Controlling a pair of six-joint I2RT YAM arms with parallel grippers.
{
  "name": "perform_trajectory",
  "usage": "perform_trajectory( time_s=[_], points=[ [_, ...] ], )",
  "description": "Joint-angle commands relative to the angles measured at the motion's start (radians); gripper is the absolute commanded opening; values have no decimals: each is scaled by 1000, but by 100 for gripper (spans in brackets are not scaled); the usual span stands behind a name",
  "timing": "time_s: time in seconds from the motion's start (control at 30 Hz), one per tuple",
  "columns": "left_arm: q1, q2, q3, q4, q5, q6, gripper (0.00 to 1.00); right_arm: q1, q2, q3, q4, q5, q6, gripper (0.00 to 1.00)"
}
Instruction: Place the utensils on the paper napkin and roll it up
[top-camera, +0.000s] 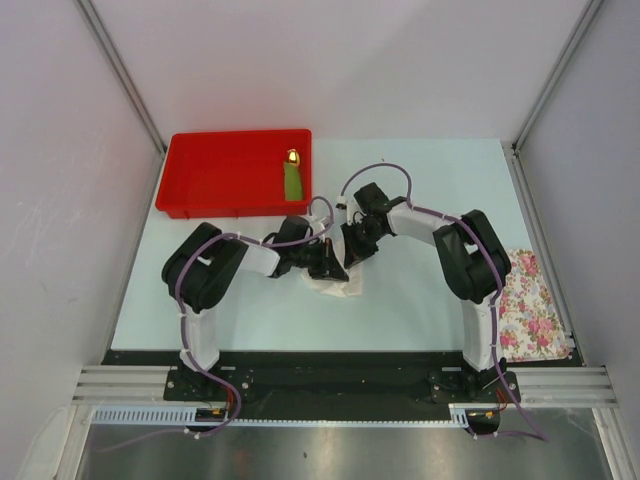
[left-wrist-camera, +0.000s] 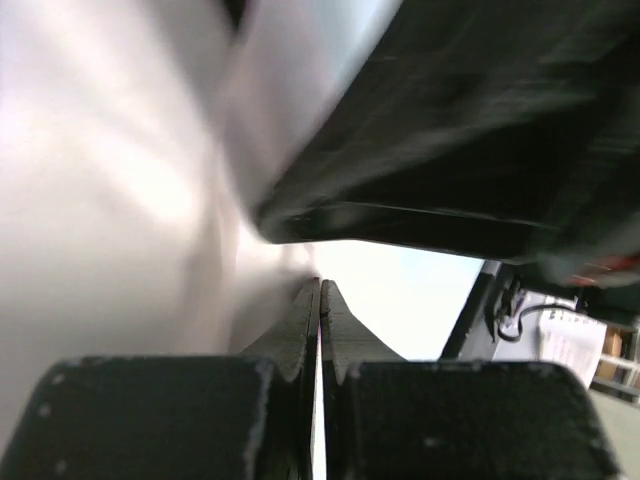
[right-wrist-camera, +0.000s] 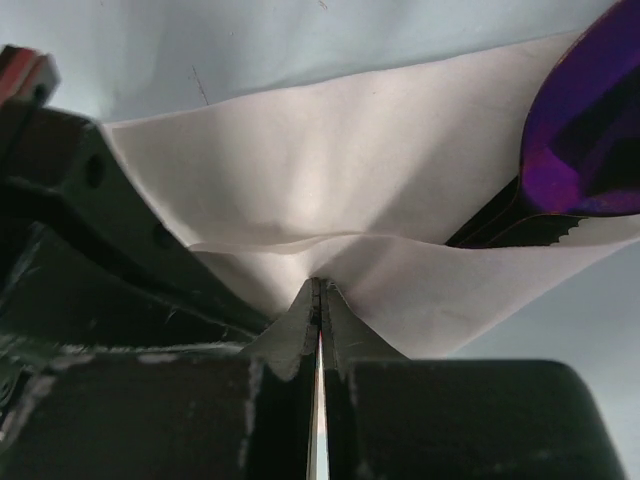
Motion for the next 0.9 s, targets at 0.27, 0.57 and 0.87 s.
perform_trajectory(
  time_s=[0.27,0.57,0.87],
  points=[
    [-6,71,1,-115,-139,52,0,-5,-39,7,-7,-25,-5,15],
    [-9,71,16,-134,-141,81,0,4,-58,15,-22,10,2,14],
    [-8,58,13,-114,-126,73,0,28,26,-22,-29,100,-24,7]
  ],
)
